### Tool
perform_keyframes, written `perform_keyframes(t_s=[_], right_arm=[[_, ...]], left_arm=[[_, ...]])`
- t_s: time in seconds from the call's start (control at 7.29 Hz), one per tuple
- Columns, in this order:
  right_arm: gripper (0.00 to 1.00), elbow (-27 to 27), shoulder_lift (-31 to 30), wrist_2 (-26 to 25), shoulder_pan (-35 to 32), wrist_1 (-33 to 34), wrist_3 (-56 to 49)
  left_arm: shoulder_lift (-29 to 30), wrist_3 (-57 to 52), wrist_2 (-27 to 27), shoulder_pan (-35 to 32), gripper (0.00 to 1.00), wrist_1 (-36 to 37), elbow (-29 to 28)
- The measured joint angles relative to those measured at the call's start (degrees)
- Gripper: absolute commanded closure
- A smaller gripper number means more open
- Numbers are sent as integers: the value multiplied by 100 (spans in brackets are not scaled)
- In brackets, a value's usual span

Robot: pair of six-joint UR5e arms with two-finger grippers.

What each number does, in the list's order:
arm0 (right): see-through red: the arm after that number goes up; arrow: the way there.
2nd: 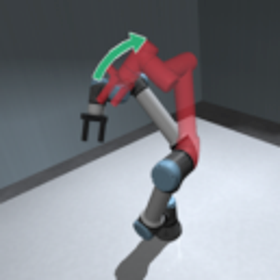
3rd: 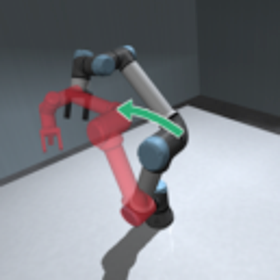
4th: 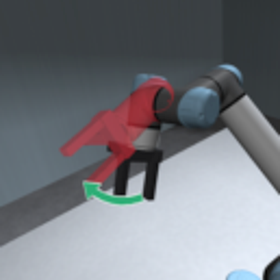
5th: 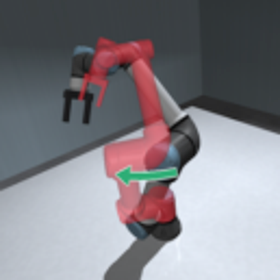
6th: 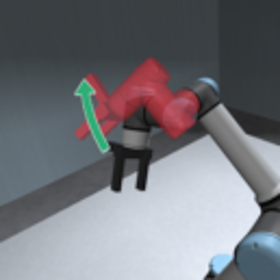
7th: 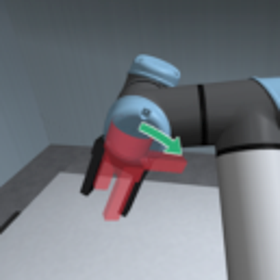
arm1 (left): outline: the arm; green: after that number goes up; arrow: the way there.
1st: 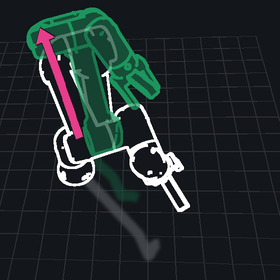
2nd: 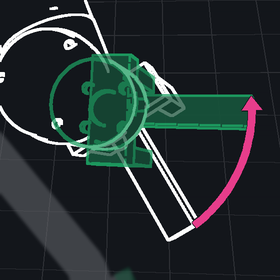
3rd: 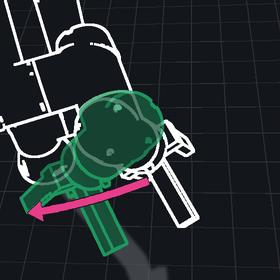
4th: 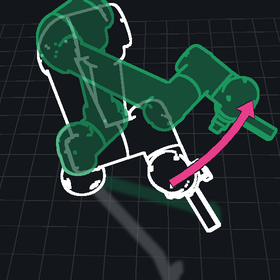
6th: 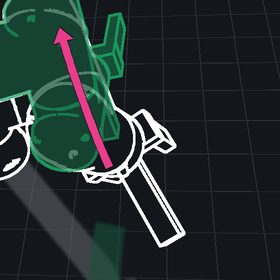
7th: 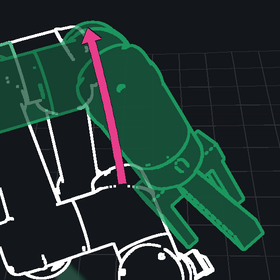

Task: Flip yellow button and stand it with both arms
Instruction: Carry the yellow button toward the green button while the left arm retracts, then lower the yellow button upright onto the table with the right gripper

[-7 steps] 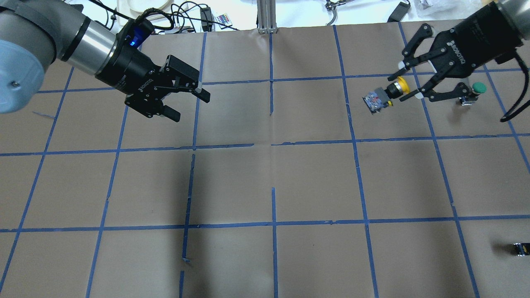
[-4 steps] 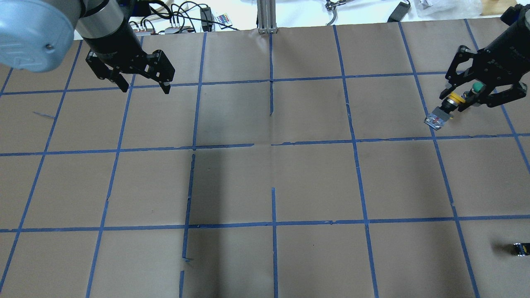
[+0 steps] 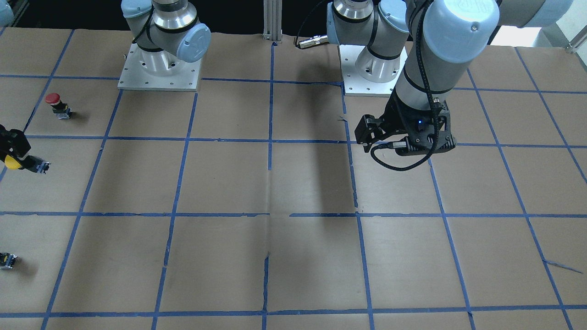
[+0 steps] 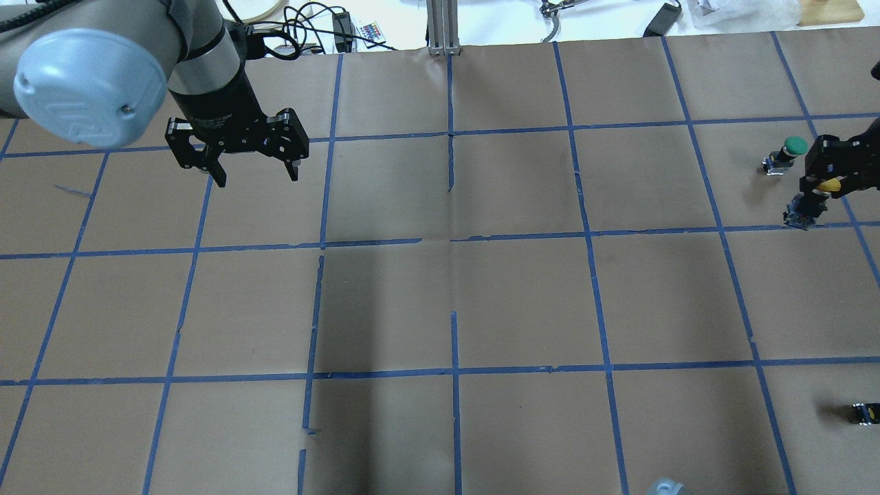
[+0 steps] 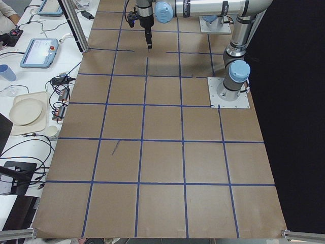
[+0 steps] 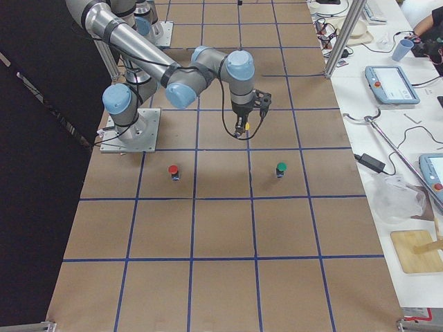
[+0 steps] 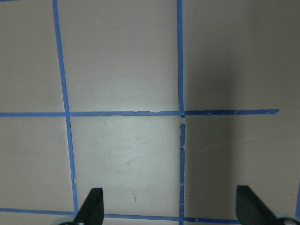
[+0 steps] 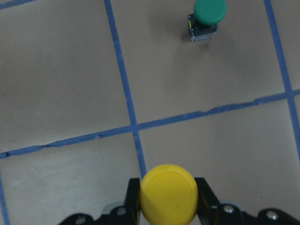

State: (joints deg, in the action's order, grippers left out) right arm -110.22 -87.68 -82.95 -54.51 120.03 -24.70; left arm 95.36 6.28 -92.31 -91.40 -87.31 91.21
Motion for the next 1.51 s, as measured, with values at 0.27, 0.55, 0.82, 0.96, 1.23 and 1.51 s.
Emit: perform_keyframes(t_s=[0.27,0.55,0.82,0.96,1.23,1.51], right_arm=[[94,-844,12,51,358,1432,-1048],[94,-1236,148,410,751,2040,-1701],[94,-1358,430,789,1062,2473,-2102],[93,-1459,560,864,1122,2789,-2312],[93,-1748,655,898,1157,3370,-2478],[93,-1896,661,896,1161,3506,-2509]], left_arm=[[-410,-469,138,216,0,156,274],[-533,-587,233,286,0,177,289],[-555,-558,225,284,0,197,336],[-553,-542,221,282,0,235,359],[-546,-533,197,263,0,289,375],[-509,-532,188,256,0,300,345]])
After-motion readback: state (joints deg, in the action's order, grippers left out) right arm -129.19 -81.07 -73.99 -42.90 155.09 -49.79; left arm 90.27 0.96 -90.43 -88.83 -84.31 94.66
